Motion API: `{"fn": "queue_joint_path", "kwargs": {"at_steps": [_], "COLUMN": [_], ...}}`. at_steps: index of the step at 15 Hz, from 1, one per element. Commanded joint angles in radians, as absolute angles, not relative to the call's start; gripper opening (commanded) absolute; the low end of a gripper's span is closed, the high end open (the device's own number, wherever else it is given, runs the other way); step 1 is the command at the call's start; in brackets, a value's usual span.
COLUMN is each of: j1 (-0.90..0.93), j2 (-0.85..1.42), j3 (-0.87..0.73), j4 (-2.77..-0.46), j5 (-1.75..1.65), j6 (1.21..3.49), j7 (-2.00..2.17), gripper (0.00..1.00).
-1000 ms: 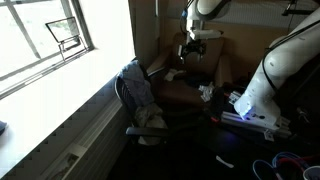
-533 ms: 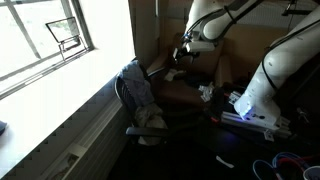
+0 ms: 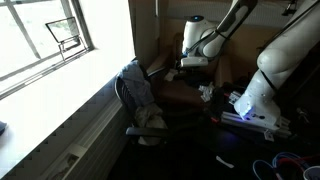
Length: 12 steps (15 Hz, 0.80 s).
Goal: Put the bag on the sofa.
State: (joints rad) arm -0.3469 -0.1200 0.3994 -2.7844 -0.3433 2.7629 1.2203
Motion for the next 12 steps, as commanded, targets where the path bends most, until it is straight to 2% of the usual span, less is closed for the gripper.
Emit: {"fn": "queue_joint_path", "kwargs": {"at_steps": [1, 6, 7, 8, 9, 10, 12], "j1": [-0.377, -0.356, -0.207, -0.186, -0.295, -0.135, -0.069], "j2": [-0.120, 0.164, 0.198, 0.248, 0.285, 0.312, 0.264], "j3": [0.408, 0.373, 0.239, 0.233, 0.350, 0.231, 0.172], "j4": [-2.781, -2.739, -2.730, -2.712, -2.698, -2.677, -2.713], "j5": [-0.454, -0.297, -0.237, -0.176, -0.150, -0.058, -0.017], "j6": [2.758, 2.783, 2.770, 2.772, 2.749, 2.717, 2.739], "j7": [1.246, 1.014, 0.945, 0.873, 0.828, 0.738, 0.738], "gripper": [1.00, 1.00, 1.00, 1.00, 1.00, 1.00, 1.00]}}
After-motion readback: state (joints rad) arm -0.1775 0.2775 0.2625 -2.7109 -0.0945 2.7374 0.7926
